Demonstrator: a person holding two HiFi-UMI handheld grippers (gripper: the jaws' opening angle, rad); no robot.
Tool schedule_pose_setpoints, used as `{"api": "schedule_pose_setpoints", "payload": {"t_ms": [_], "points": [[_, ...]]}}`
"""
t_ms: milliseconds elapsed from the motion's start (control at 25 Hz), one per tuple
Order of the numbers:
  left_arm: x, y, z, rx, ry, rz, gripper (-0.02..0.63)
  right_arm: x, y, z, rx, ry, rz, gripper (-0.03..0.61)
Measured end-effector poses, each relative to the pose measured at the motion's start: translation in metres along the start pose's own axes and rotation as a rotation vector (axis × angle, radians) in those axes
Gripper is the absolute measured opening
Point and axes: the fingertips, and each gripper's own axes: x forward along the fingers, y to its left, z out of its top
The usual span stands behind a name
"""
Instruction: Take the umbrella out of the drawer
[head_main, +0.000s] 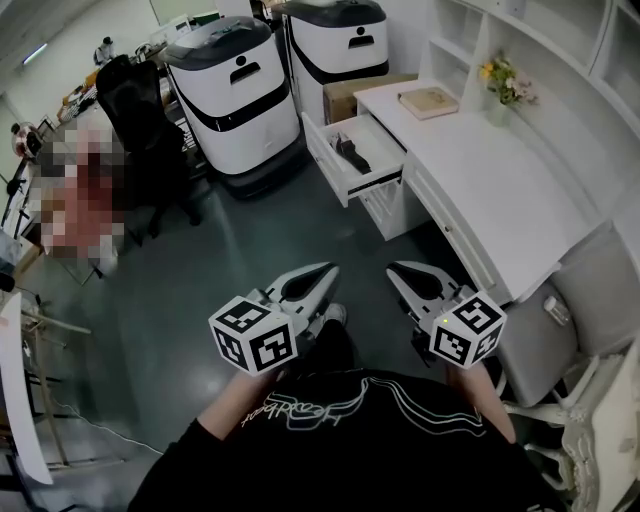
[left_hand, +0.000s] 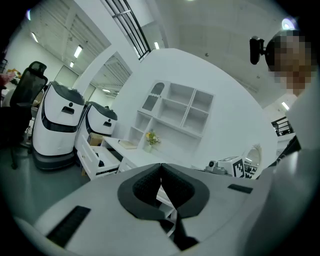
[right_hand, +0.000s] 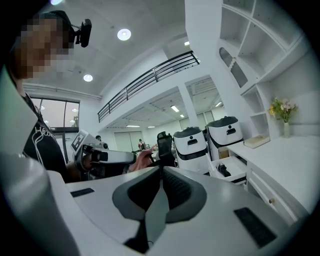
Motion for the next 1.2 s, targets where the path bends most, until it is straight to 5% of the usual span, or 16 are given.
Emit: {"api": "schedule_pose_setpoints", "payload": {"t_ms": [280,880,1200], "points": [[0.064,0.082,0.027,-0.043,0.045,-0.014,0.02,0.076,-0.076,0.014,0.03,0.032,-0.02,0.052],[0.21,0.327,0.137,-0.109,0.115,-0.018,0.02,0.285,-0.256,0.073,0.088,0.11,-0.115,0.052],[0.247,0.372,0.142,-0.121,0.151,-0.022,0.02,0.321,-0.299,0.073,0.115,0.125,-0.164,0.052]]}}
